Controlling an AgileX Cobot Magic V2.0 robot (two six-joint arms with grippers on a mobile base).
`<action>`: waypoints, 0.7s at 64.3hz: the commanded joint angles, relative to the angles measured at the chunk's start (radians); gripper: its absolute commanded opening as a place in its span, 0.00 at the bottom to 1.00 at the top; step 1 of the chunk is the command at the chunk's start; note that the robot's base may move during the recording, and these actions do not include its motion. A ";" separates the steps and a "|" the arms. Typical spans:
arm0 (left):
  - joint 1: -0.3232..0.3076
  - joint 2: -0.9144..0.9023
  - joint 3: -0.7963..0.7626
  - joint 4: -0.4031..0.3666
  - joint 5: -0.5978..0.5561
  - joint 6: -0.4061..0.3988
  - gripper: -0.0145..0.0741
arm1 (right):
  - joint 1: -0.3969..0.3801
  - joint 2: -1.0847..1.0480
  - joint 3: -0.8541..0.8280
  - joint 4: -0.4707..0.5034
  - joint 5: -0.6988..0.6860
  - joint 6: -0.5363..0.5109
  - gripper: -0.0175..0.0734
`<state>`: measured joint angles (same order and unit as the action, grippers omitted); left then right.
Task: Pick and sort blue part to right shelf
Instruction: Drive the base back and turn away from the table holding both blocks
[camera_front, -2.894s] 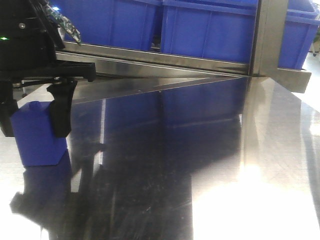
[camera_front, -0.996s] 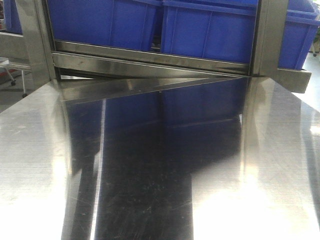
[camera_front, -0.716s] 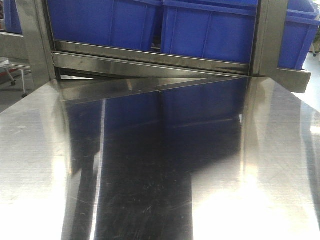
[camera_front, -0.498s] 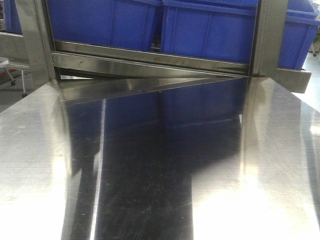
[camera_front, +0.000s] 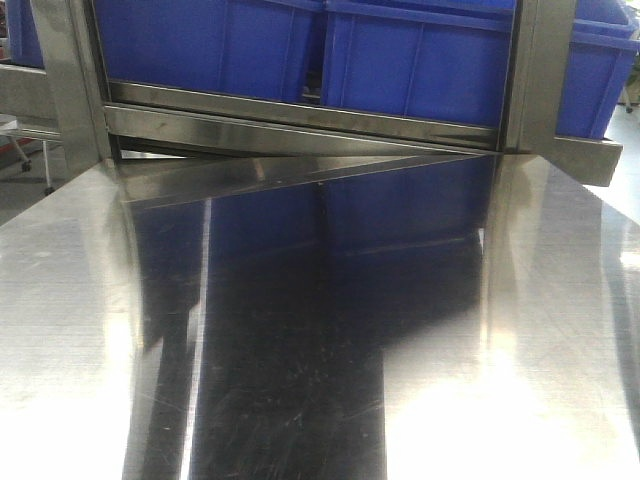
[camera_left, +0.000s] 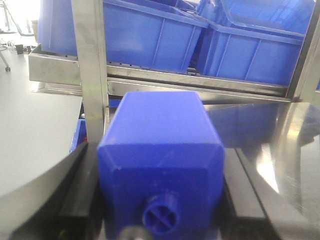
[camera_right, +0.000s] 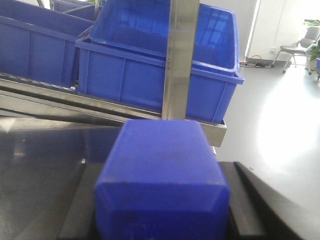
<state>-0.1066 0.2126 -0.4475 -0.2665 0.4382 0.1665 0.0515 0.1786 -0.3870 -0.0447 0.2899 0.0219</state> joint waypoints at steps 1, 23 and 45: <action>0.000 0.009 -0.029 -0.010 -0.087 -0.006 0.60 | -0.005 0.010 -0.030 -0.013 -0.093 -0.004 0.64; 0.000 0.009 -0.029 -0.010 -0.087 -0.006 0.60 | -0.005 0.010 -0.030 -0.013 -0.093 -0.004 0.64; 0.000 0.009 -0.029 -0.010 -0.087 -0.006 0.60 | -0.005 0.010 -0.030 -0.013 -0.093 -0.004 0.64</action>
<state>-0.1066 0.2126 -0.4475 -0.2665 0.4382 0.1665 0.0515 0.1786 -0.3870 -0.0447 0.2899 0.0219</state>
